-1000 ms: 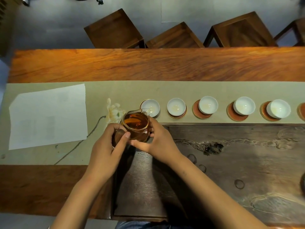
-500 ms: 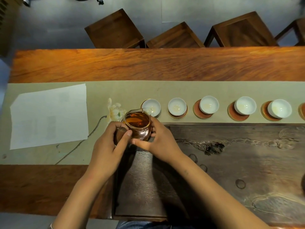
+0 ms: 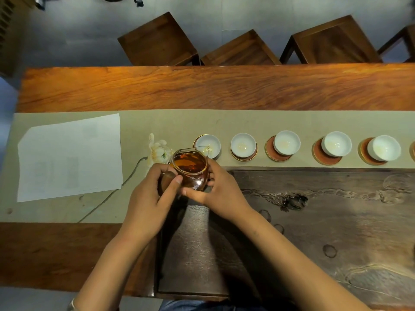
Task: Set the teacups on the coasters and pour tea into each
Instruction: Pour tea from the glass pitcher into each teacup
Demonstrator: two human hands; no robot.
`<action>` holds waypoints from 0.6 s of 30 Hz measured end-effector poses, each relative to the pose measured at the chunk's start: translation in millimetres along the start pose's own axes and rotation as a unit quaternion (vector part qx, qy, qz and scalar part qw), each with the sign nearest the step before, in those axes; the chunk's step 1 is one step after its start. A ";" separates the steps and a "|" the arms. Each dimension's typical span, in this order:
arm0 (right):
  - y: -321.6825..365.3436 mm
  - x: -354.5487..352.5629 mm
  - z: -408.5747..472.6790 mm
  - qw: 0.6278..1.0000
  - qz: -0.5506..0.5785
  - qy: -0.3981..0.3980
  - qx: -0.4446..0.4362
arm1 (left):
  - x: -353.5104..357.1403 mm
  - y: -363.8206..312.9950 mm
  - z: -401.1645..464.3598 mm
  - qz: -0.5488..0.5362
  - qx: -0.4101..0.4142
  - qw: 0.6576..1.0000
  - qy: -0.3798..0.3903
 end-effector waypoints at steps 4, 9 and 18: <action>0.4 -0.2 -0.5 1.000 -0.001 0.001 0.002 | -0.8 -0.9 0.5 0.000 -0.001 1.000 0.000; 0.0 -0.2 0.1 1.000 -0.001 0.004 0.008 | -1.0 -3.2 0.9 0.001 0.002 1.000 0.001; -0.7 -0.3 0.4 1.000 -0.005 0.004 0.011 | -1.2 -4.4 1.7 -0.002 0.006 1.000 0.002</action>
Point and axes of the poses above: each hand's wrist, its own z-axis towards the middle knuckle, its own x-axis out of the palm, y = z × x, the point moved 7 cm from there along z, towards the middle knuckle, and after that the axes turned 13 degrees about z, right-handed, at the moved point
